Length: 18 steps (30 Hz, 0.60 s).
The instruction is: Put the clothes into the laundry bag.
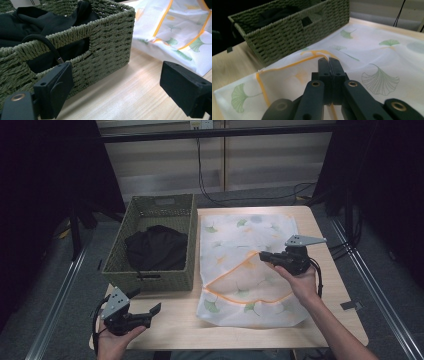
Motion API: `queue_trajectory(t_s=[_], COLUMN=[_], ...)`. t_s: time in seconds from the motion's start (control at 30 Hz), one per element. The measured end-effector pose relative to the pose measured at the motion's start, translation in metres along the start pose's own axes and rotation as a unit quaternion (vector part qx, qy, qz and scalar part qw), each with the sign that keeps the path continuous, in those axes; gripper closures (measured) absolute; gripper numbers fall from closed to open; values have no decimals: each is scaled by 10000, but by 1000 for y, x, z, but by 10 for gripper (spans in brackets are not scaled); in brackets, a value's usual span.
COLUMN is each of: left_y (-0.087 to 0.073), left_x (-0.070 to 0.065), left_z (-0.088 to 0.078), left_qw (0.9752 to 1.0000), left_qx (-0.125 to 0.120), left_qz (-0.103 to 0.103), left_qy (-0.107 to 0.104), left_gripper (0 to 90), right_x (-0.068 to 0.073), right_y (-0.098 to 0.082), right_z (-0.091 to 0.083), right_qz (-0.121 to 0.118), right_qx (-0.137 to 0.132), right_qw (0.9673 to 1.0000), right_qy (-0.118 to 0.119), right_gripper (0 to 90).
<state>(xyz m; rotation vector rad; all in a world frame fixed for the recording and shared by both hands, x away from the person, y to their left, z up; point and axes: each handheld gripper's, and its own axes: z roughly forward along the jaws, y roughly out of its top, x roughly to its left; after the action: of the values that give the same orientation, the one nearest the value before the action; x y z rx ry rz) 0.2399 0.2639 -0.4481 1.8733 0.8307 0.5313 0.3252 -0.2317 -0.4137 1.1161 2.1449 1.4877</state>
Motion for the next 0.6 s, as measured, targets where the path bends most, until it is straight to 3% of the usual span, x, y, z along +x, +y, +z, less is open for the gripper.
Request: queue_trajectory(t_s=[0.33, 0.37, 0.43, 0.5, 0.6], left_y=[2, 5, 12, 18, 28], left_x=[4, 5, 5, 10, 16], left_z=[-1, -2, -9, -14, -17], left_qw=[10000, 10000, 9988, 9990, 9988], left_qx=[-54, -16, -148, -320, -311], left_qz=[-48, 30, 218, 15, 136], left_qy=[56, 81, 417, 304, 355], left_gripper=[121, 133, 129, 138, 145], right_x=[-2, -1, -1, 0, 1], right_y=[21, 23, 23, 22, 20], right_z=[-3, -3, -3, -3, -4], right_qz=[-66, -51, -48, -76, -87], right_qx=[-345, -452, -469, -449, -431], right_qw=[9993, 9989, 9989, 9989, 9990], right_qy=[-84, -76, -63, -59, -24], right_gripper=[900, 900, 900, 900, 900])
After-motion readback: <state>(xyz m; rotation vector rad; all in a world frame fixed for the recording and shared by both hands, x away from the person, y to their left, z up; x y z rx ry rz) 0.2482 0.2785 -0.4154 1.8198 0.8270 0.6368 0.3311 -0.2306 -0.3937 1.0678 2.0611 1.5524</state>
